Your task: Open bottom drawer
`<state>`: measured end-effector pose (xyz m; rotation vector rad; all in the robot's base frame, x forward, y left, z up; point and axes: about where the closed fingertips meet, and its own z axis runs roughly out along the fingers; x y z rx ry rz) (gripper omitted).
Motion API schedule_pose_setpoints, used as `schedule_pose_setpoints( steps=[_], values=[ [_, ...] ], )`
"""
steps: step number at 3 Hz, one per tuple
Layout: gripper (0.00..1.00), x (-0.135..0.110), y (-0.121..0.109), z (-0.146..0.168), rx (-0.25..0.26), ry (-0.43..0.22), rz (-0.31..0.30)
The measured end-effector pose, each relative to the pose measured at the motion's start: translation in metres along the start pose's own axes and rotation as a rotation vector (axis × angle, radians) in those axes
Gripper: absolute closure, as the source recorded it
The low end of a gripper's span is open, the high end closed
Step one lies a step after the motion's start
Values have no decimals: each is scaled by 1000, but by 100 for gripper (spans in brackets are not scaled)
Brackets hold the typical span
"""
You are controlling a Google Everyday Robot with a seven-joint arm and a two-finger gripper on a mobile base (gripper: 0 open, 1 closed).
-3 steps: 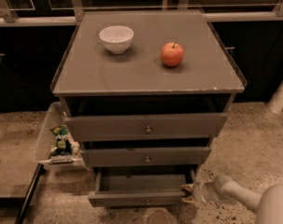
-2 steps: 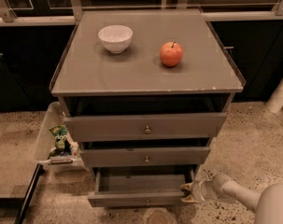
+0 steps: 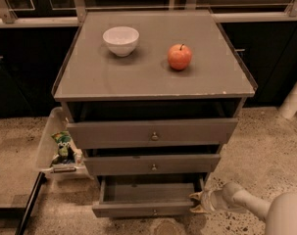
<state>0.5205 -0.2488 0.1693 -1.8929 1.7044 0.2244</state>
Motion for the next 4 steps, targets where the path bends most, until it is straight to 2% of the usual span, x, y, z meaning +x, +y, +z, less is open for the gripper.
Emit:
schedule_pose_setpoints(
  steps=[1,2,3,4],
  values=[
    [11,1,18,27,-45,-19,34],
    [0,0,17,26,-45,-19,34],
    [19,0,17,26,-45,-19,34],
    [42,-1,29,18,-61,-24,28]
  ],
)
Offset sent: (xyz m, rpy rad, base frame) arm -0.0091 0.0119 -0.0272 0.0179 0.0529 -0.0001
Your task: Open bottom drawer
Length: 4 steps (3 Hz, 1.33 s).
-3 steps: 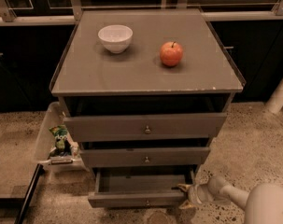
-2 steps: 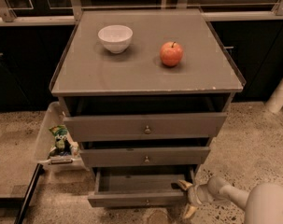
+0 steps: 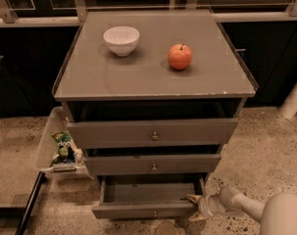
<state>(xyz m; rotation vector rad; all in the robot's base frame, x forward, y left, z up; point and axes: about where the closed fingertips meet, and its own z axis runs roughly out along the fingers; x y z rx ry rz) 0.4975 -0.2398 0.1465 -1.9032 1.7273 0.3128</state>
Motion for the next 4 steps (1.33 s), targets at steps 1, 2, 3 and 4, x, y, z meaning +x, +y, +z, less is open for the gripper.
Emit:
schedule_pose_setpoints(
  steps=[1,2,3,4],
  values=[
    [65,4,14,-5,-15,-13,7],
    [89,2,14,-7,-15,-13,7],
    [100,2,14,-7,-15,-13,7],
    [81,2,14,-7,-15,-13,7]
  ],
)
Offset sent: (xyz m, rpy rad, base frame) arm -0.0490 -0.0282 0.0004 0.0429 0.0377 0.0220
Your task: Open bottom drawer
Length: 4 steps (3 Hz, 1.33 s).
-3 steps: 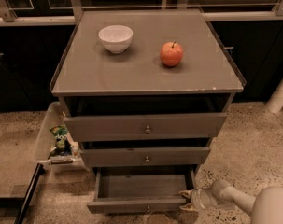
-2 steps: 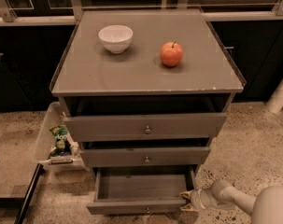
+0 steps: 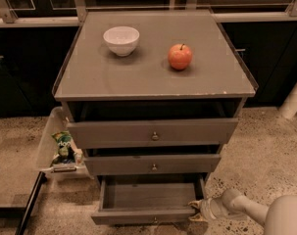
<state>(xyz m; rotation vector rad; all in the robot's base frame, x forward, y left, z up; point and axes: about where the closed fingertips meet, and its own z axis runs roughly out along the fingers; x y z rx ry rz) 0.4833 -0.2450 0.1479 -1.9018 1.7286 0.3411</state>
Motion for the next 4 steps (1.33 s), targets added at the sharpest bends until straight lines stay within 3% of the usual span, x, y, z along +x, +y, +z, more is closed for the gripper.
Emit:
schedule_pose_setpoints(
  steps=[3,4],
  values=[
    [11,0,0,0,0,0,0],
    [0,1,5,0,-19,-32,-1]
  ],
)
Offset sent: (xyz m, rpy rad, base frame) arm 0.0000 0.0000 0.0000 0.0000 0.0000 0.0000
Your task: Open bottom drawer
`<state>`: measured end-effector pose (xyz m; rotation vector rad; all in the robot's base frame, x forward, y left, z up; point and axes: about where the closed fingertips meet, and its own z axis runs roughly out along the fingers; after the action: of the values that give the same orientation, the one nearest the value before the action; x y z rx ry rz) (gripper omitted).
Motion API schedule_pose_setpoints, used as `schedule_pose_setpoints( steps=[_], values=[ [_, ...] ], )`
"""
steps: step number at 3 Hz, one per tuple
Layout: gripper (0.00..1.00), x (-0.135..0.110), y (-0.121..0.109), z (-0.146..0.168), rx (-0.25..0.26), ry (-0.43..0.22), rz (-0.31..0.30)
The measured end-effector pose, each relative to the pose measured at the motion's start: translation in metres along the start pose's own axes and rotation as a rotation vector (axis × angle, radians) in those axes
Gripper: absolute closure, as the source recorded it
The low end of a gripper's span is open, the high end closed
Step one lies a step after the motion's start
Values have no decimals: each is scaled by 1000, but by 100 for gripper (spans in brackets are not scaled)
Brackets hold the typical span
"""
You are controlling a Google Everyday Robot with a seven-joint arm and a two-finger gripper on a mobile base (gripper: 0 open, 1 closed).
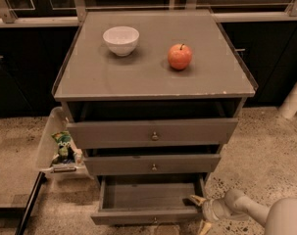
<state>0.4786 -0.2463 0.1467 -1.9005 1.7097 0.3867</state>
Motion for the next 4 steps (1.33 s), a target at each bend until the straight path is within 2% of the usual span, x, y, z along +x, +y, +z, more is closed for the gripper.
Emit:
schedule_pose_setpoints(
  steps=[1,2,3,4],
  values=[
    [19,9,27,-17,-2,4,-5],
    [42,8,59,-35,2,20,-29],
    [66,2,76,-43,-1,32,-50],
    [89,-1,75,-47,-1,33,-51]
  ],
)
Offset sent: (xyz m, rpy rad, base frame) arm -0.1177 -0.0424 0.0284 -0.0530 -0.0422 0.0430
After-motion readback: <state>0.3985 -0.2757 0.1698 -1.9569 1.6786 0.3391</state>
